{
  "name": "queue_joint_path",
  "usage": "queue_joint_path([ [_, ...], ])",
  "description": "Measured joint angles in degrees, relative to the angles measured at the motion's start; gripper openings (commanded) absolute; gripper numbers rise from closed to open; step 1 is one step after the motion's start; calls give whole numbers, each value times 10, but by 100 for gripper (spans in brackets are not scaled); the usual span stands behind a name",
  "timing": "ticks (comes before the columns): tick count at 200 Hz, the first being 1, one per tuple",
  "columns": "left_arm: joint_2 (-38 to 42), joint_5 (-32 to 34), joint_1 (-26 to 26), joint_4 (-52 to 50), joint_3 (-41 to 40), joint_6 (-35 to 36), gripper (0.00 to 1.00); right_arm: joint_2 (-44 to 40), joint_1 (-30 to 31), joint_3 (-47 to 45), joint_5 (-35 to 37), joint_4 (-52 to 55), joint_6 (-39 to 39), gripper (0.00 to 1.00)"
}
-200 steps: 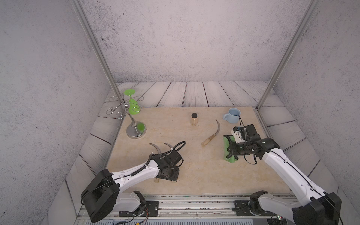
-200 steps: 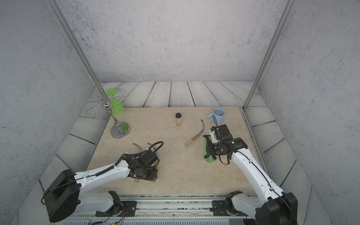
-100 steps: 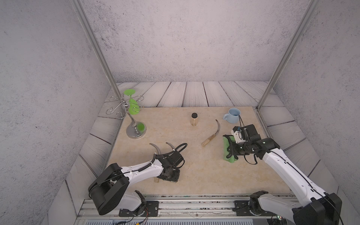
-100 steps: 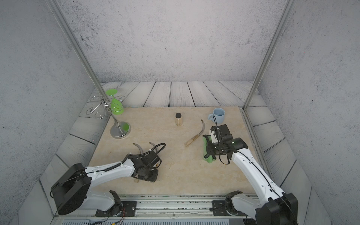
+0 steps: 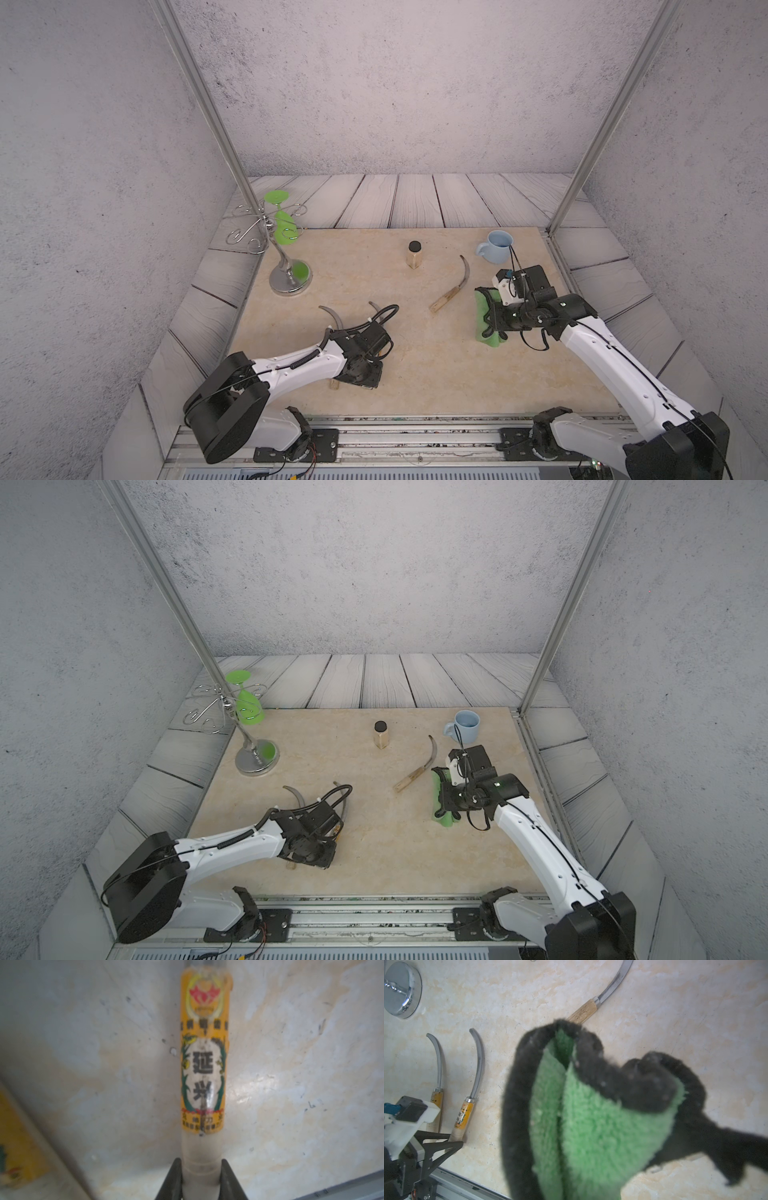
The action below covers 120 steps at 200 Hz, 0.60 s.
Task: Wipe small sickles with rags
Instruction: Pick up the small sickle from the center of the board.
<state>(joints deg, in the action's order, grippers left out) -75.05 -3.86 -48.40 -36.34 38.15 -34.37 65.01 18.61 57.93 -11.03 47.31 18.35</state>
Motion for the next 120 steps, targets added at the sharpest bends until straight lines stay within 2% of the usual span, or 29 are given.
queue_joint_path([
  [33,91,10,-1,-40,30,12,0,0,0,8,0,1,0,24],
  [56,113,3,-19,-40,50,20,0,0,0,14,2,5,1,24],
  [95,34,-19,-101,-12,75,46,0,0,0,36,7,19,5,24],
  [120,-36,-40,-129,18,91,73,0,-2,0,46,13,32,7,24],
])
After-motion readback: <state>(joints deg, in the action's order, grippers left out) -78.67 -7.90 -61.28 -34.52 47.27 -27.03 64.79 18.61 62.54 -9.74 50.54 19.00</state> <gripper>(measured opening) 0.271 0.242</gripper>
